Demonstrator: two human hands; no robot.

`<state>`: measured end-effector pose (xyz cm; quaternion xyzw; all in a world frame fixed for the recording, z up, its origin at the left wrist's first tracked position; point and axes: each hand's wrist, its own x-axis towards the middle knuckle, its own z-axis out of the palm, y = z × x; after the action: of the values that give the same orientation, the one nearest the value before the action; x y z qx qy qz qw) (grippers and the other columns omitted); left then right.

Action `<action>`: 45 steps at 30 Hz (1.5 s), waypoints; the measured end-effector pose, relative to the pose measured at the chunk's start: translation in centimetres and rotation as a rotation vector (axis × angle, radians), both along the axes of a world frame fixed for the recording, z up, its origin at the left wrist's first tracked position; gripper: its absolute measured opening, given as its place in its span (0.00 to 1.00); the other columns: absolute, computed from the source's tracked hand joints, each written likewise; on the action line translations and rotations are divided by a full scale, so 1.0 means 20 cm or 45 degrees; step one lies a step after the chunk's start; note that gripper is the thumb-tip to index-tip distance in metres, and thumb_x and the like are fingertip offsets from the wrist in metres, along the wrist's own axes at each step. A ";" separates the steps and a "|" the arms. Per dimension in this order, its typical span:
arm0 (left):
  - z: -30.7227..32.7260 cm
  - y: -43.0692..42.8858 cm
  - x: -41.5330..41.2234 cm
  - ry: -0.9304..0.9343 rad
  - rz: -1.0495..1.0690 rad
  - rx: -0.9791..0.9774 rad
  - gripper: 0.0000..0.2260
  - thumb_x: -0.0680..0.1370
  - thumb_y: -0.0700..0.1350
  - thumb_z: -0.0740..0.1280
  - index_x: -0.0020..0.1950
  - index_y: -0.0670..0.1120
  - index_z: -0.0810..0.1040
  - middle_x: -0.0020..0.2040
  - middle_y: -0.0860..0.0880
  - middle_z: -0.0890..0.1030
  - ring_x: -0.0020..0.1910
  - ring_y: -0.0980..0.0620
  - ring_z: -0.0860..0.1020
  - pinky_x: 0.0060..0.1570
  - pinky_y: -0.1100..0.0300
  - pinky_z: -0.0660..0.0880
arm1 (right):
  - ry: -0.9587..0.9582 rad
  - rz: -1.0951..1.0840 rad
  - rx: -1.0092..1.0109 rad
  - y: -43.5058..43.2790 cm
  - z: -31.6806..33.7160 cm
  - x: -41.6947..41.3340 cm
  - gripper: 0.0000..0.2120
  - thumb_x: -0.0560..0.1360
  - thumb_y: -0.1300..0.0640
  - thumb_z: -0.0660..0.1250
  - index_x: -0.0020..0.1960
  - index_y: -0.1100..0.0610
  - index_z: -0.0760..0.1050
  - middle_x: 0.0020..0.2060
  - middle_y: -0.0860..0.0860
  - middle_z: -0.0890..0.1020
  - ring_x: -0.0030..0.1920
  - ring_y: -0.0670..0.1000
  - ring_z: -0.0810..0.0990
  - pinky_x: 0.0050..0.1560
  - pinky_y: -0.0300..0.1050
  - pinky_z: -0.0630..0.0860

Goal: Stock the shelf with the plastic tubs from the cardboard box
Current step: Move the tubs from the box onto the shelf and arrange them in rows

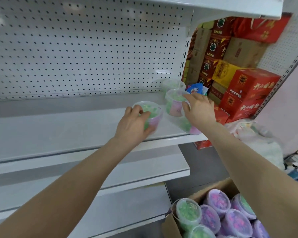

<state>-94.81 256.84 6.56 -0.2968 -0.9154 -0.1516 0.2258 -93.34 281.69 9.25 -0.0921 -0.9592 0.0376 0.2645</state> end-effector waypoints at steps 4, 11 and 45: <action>0.01 0.04 -0.16 0.022 0.058 -0.025 0.19 0.71 0.54 0.71 0.58 0.48 0.80 0.53 0.44 0.76 0.50 0.39 0.71 0.47 0.51 0.75 | -0.143 0.011 0.082 0.04 0.05 -0.16 0.24 0.78 0.40 0.56 0.71 0.48 0.68 0.66 0.55 0.73 0.65 0.61 0.71 0.63 0.60 0.64; 0.01 0.06 -0.48 0.033 0.112 -0.091 0.18 0.67 0.44 0.74 0.56 0.45 0.81 0.52 0.41 0.80 0.45 0.36 0.74 0.45 0.49 0.76 | -0.615 -0.095 -0.088 0.11 0.10 -0.42 0.45 0.66 0.22 0.54 0.76 0.44 0.52 0.75 0.59 0.59 0.74 0.63 0.59 0.70 0.63 0.58; 0.06 0.25 -0.92 -0.244 0.074 -0.099 0.17 0.78 0.46 0.62 0.67 0.51 0.73 0.65 0.52 0.73 0.66 0.45 0.64 0.61 0.54 0.68 | -0.347 0.055 0.088 0.23 0.02 -0.54 0.27 0.73 0.32 0.58 0.66 0.45 0.73 0.65 0.50 0.74 0.64 0.56 0.70 0.61 0.54 0.66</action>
<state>-113.25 261.93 7.68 -0.2629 -0.9462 -0.1372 0.1298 -104.04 286.22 9.64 -0.0667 -0.9887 -0.0026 0.1339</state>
